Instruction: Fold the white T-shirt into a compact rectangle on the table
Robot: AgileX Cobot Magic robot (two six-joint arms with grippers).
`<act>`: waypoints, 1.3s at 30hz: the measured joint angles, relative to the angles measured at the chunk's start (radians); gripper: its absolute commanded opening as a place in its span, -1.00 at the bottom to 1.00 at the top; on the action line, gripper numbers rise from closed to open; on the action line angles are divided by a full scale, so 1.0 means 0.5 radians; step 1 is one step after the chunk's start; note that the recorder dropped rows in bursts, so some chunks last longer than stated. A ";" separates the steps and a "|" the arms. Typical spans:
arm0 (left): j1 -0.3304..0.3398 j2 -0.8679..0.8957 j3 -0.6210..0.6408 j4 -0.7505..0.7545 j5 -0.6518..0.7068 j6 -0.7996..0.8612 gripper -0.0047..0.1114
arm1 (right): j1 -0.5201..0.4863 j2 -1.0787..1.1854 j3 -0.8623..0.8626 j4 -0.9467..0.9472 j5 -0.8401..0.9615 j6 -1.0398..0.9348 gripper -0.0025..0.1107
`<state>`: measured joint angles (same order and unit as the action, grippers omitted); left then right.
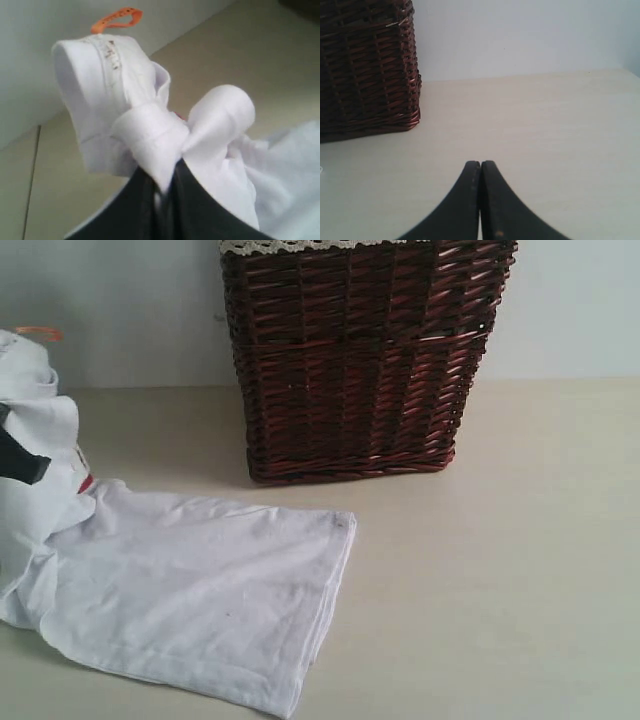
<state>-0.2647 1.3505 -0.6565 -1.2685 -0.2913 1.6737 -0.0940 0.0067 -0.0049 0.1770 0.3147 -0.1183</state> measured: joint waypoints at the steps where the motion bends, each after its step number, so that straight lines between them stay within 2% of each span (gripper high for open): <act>1: -0.058 0.000 0.000 0.060 -0.026 -0.029 -0.92 | 0.000 0.000 0.000 0.000 0.000 0.000 -0.96; 8: -0.418 0.009 0.000 0.224 -0.007 -0.133 -0.92 | 0.000 0.000 0.000 0.000 0.000 0.000 -0.96; 14: -0.607 0.134 0.000 0.232 0.135 -0.297 -0.92 | 0.000 0.000 0.000 0.000 0.004 0.000 -0.96; 29: -0.994 0.456 -0.018 0.312 0.141 -0.508 -0.92 | 0.000 0.000 0.000 0.000 0.004 0.000 -0.96; 33: -1.052 0.501 -0.132 0.429 0.006 -0.508 -0.92 | 0.000 0.000 0.000 0.000 0.004 0.000 -0.96; 39: -1.057 0.530 -0.277 0.485 -0.065 -0.516 -0.92 | 0.000 0.000 0.000 0.000 0.004 0.000 -0.96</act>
<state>-0.7930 1.6154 -0.7952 -1.0262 -0.3236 1.4158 -0.0940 0.0067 -0.0049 0.1770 0.3169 -0.1183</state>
